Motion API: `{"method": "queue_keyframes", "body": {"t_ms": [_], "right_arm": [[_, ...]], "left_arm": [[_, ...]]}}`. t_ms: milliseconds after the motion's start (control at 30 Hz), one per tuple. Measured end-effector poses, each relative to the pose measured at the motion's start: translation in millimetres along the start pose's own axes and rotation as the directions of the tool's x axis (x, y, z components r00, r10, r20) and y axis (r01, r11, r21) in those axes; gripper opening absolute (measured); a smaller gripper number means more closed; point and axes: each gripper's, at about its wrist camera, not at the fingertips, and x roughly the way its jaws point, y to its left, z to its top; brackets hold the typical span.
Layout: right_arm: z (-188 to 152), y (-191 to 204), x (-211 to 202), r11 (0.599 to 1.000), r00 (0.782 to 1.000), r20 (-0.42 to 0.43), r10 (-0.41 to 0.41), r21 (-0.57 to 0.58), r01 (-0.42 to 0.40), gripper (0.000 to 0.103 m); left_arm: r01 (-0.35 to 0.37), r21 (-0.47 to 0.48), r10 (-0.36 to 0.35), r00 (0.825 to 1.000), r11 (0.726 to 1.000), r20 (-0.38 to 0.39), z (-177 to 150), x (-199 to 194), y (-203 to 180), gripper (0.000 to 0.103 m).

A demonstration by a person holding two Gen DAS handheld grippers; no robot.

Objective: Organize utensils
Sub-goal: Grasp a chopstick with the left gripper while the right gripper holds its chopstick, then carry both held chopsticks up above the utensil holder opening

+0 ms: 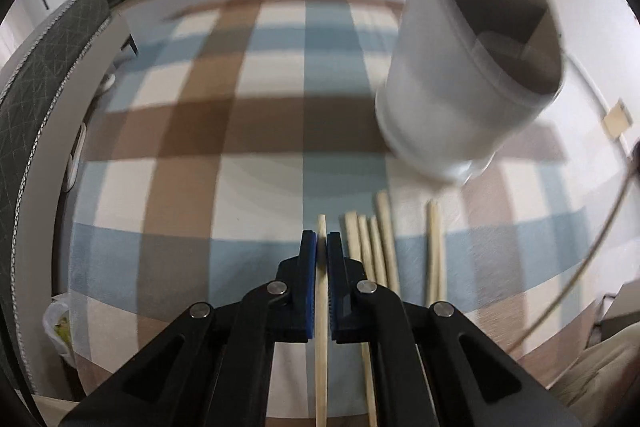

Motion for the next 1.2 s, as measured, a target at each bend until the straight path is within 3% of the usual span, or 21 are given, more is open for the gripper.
{"method": "queue_keyframes", "body": {"t_ms": [167, 300, 867, 1200], "right_arm": [[-7.6, 15.5, -13.2, 0.998, 1.000, 0.018, -0.006, -0.057, 0.007, 0.005], [-14.7, 25.7, -25.2, 0.996, 0.999, 0.034, -0.010, -0.088, 0.013, 0.005], [-7.4, 41.5, -53.9, 0.995, 0.993, 0.121, 0.010, -0.096, 0.002, 0.005], [17.2, 56.2, -45.2, 0.993, 0.990, 0.137, 0.027, -0.121, -0.011, 0.005]], "left_arm": [[0.077, -0.030, -0.072, 0.987, 0.997, 0.145, 3.7, -44.1, 8.2, 0.001], [0.103, -0.008, -0.099, 0.974, 0.995, 0.203, 5.8, -63.0, 9.7, 0.001], [0.135, 0.073, -0.150, 0.955, 0.988, 0.254, 18.4, -103.3, -0.8, 0.001], [0.190, 0.105, -0.212, 0.938, 0.976, 0.276, 54.7, -131.0, -12.1, 0.001]]}}
